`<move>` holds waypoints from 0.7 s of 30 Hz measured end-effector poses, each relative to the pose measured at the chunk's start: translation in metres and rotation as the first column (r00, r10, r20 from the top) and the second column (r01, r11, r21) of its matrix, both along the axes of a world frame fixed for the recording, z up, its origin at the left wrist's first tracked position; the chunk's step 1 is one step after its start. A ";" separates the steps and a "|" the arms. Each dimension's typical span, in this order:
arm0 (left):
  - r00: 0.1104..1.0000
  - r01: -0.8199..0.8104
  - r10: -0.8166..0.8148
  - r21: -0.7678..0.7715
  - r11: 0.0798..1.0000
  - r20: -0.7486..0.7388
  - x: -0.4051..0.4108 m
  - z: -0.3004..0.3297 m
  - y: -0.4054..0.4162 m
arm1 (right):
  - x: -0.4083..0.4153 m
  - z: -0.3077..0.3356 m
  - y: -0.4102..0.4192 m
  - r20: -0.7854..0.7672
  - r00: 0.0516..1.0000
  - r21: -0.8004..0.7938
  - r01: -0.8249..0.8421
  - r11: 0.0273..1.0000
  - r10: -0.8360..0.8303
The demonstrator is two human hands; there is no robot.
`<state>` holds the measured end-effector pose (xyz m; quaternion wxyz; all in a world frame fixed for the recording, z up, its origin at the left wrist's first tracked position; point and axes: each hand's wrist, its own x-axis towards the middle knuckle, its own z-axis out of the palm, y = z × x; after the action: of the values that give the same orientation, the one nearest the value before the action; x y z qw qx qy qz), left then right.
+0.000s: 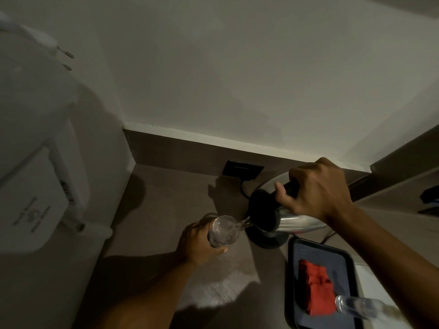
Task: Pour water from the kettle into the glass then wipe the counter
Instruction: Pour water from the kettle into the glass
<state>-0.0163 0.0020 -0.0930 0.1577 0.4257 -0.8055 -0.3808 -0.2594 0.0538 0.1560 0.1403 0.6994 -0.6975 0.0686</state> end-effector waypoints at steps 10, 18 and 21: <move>1.000 0.012 -0.011 -0.024 1.000 0.024 0.001 0.002 -0.001 | -0.002 -0.020 0.007 0.058 0.998 -0.021 0.022 1.000 -0.021; 0.999 0.014 -0.014 0.002 1.000 0.053 -0.001 0.003 0.001 | -0.019 -0.041 0.019 0.419 0.901 -0.028 0.135 0.991 -0.110; 0.999 0.007 -0.007 -0.005 1.000 0.041 0.000 0.004 0.002 | -0.032 -0.064 0.034 0.640 0.746 -0.046 0.279 0.959 -0.186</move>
<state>-0.0167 0.0037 -0.0890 0.1407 0.4302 -0.8111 -0.3705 -0.2917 0.0878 0.0922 -0.0453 0.5319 -0.7792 0.3285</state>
